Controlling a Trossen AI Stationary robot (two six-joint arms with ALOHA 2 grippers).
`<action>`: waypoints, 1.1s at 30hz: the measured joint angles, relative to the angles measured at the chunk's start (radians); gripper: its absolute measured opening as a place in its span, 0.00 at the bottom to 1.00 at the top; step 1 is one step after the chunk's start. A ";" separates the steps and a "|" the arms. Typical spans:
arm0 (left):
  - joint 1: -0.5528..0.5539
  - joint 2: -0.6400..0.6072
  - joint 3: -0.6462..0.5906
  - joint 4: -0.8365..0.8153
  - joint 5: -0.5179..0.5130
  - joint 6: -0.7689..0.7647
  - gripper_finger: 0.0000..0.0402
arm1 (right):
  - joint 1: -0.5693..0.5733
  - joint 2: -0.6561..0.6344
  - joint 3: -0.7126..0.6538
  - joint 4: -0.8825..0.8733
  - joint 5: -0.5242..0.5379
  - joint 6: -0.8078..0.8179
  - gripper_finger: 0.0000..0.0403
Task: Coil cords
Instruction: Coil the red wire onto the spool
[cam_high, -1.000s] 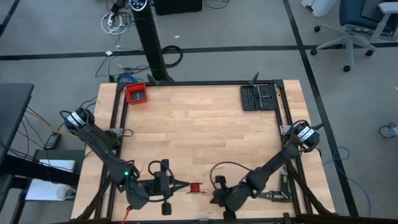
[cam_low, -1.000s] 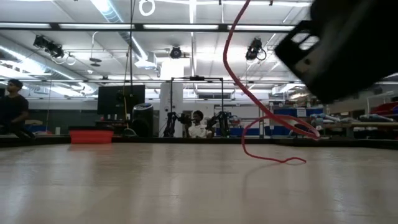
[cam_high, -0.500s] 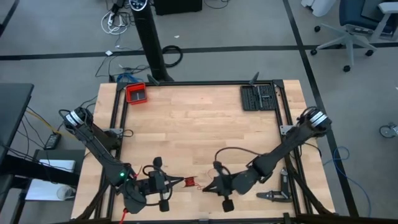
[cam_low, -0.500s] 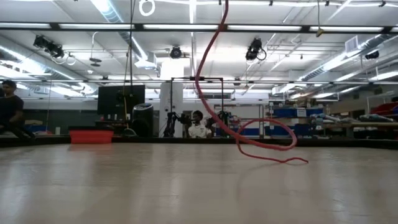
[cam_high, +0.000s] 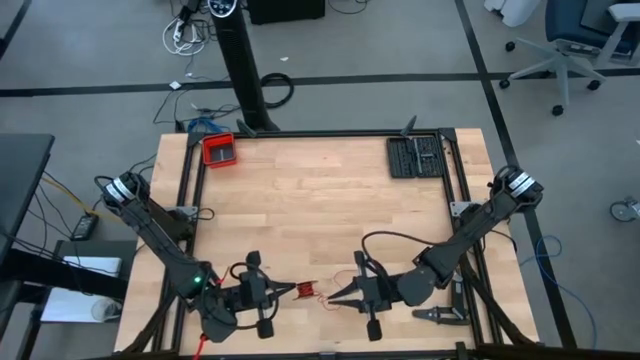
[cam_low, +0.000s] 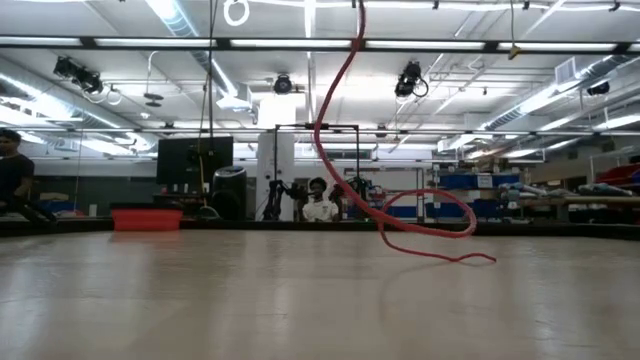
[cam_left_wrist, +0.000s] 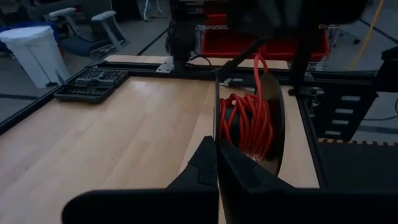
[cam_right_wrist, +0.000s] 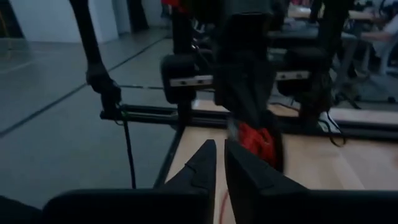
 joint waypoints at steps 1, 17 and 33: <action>0.004 0.000 0.000 0.000 -0.001 -0.011 0.00 | 0.002 0.007 0.000 0.017 -0.001 -0.010 0.09; 0.070 0.003 0.000 0.049 0.027 -0.125 0.00 | -0.054 0.010 0.000 0.084 0.006 0.006 0.11; 0.069 0.003 -0.001 0.103 0.028 -0.037 0.00 | -0.080 0.010 0.000 -0.003 -0.027 0.068 0.11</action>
